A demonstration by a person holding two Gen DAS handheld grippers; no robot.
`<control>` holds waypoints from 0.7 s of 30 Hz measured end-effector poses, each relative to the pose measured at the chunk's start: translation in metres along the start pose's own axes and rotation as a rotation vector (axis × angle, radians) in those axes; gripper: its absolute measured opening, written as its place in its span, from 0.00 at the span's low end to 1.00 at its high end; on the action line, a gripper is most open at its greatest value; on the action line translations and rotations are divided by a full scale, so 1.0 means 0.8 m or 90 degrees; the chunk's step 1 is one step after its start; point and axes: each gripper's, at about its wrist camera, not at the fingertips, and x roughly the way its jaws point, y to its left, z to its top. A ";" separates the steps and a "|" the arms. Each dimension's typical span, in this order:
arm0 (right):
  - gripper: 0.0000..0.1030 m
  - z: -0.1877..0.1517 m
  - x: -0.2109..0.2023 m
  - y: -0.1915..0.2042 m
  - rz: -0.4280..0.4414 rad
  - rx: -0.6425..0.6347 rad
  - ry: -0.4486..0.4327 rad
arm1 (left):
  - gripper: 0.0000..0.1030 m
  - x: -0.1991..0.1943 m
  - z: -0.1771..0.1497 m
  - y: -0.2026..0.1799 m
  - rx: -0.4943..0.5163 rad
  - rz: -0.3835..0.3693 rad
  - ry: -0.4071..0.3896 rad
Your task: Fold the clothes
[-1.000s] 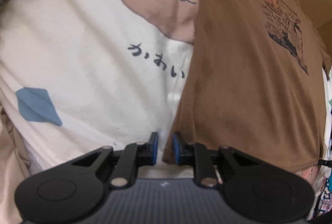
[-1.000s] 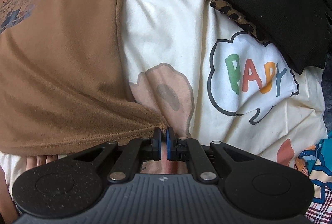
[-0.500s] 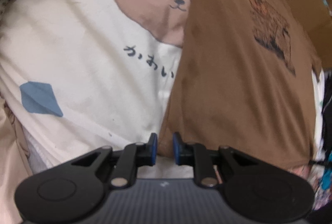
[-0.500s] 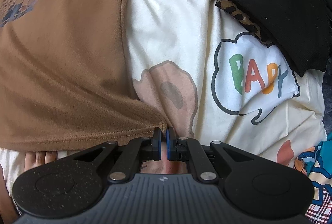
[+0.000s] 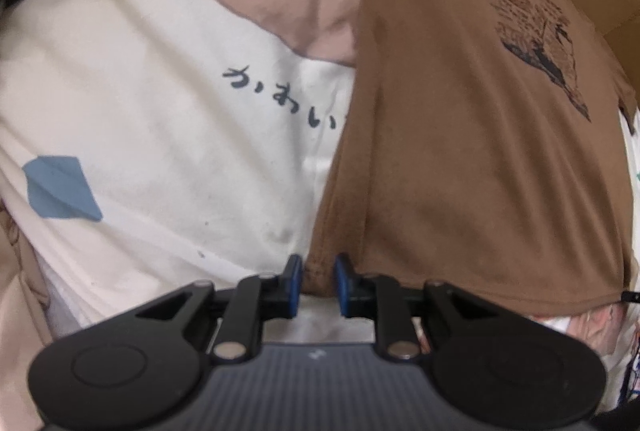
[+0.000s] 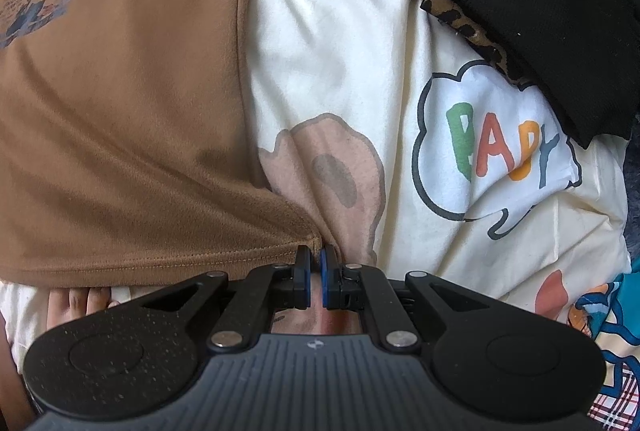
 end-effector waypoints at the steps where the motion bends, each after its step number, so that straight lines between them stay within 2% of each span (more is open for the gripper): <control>1: 0.02 -0.001 0.000 0.000 0.000 0.000 0.001 | 0.19 0.001 0.000 -0.001 0.000 0.002 0.000; 5: 0.02 -0.007 -0.003 -0.002 0.000 -0.001 0.002 | 0.20 0.000 -0.003 -0.004 0.013 0.012 -0.001; 6: 0.02 -0.009 -0.004 -0.003 0.000 0.000 0.002 | 0.13 0.000 -0.004 -0.004 0.013 0.018 0.002; 9: 0.02 -0.013 -0.008 -0.005 0.001 0.001 0.002 | 0.07 -0.008 -0.005 -0.003 0.021 0.029 0.001; 14: 0.02 -0.025 -0.028 -0.013 0.007 0.008 -0.014 | 0.05 -0.042 -0.003 0.002 0.030 0.041 -0.032; 21: 0.02 -0.056 -0.059 -0.026 0.045 0.048 -0.028 | 0.05 -0.077 0.004 0.014 0.003 0.042 -0.052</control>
